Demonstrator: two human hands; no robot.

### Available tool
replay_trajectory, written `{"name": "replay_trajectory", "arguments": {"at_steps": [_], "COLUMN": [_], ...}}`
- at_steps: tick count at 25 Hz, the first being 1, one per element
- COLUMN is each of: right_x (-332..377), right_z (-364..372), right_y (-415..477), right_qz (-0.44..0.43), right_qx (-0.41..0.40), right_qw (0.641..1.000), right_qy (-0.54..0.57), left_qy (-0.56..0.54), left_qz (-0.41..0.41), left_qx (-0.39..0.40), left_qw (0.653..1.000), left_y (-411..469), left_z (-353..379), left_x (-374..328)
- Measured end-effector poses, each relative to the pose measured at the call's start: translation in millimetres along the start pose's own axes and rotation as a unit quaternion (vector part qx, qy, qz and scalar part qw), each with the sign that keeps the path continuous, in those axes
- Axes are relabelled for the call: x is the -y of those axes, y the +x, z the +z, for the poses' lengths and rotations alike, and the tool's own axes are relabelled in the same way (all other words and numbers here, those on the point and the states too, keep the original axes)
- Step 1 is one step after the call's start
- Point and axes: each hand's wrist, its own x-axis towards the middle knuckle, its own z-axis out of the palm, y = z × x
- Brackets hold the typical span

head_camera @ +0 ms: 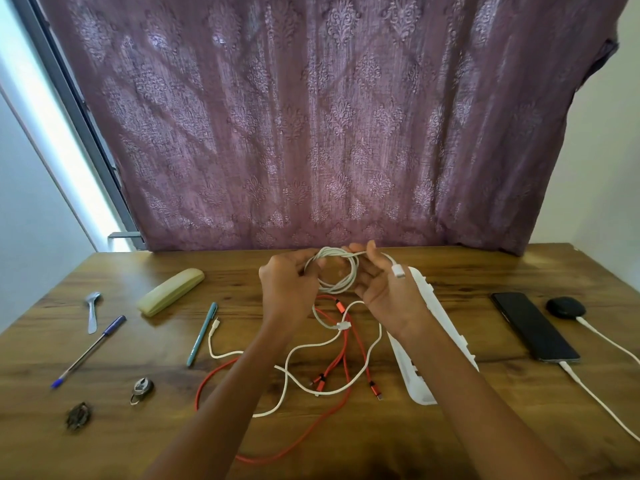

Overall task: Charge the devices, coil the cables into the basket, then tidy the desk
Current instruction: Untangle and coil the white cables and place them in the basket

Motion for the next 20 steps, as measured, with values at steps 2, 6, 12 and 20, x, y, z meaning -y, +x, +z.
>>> {"name": "replay_trajectory", "arguments": {"at_steps": [2, 6, 12, 20], "right_x": [-2, -9, 2, 10], "right_z": [2, 9, 6, 11], "right_y": [-2, -5, 2, -6], "right_qz": [0.036, 0.044, 0.027, 0.023], "right_qx": [0.012, -0.004, -0.041, 0.013], "right_qw": [0.997, 0.995, 0.999, 0.987], "right_qy": [0.062, 0.086, 0.011, -0.156], "left_qy": [-0.02, -0.107, -0.292, -0.122], "left_qz": [-0.012, -0.084, -0.207, -0.079], "left_qx": [-0.003, -0.042, 0.198, 0.226], "left_qw": [1.0, 0.99, 0.912, 0.963], "left_y": [-1, -3, 8, 21], "left_z": [3, 9, -5, -13], "left_x": [-2, -3, 2, -13]}}
